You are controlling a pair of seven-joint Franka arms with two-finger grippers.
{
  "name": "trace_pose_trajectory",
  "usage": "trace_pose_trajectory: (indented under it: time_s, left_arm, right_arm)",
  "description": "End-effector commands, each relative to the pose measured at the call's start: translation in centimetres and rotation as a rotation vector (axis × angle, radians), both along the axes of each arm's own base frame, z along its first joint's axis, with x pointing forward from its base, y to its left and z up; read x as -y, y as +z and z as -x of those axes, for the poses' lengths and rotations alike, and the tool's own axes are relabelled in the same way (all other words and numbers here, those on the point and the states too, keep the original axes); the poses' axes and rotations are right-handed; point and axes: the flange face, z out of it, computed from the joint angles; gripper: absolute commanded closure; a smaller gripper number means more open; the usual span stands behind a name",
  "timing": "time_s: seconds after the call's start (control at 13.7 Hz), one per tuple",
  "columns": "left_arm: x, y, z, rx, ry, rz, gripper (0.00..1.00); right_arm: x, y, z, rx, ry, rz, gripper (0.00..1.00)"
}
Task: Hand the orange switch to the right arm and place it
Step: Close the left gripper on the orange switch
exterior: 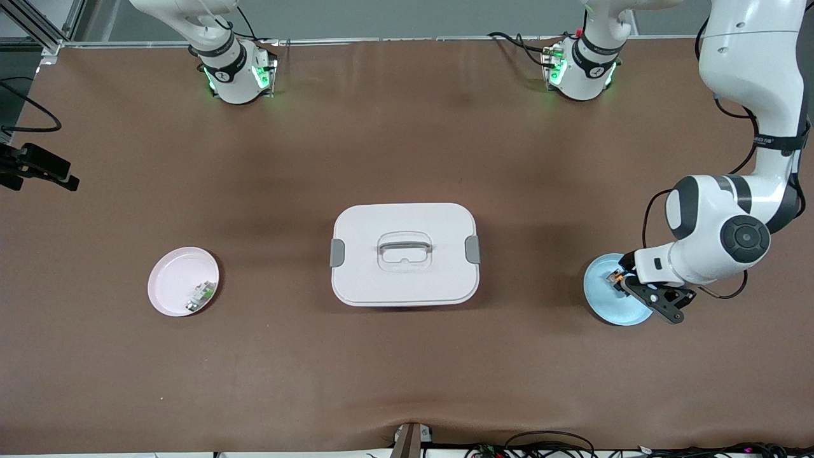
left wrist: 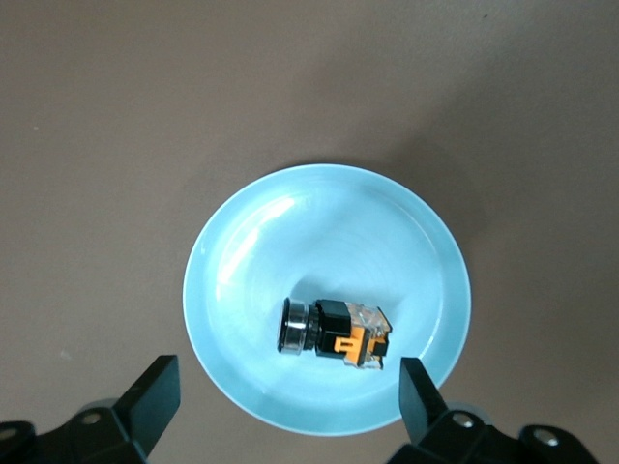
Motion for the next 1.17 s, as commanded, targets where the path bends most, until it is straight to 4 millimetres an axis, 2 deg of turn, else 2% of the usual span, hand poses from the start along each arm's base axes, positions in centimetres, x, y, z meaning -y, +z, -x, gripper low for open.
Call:
trace_pose_trajectory:
  time_s: [0.0,0.36,1.09]
  left_arm:
    - [-0.2,-2.3,-0.2,0.009,-0.032,-0.004,0.00]
    - [-1.0,-4.9,0.3,-0.021,-0.002,0.070,0.00]
    - [-1.6,-7.4,1.8,-0.070,0.011,0.086,0.00]
  right_arm:
    - [0.1,0.5,0.5,0.006,-0.002,0.010,0.00]
    - [0.2,0.5,0.5,0.006,-0.003,0.010,0.00]
    - [0.3,0.4,0.4,0.004,-0.006,0.008,0.00]
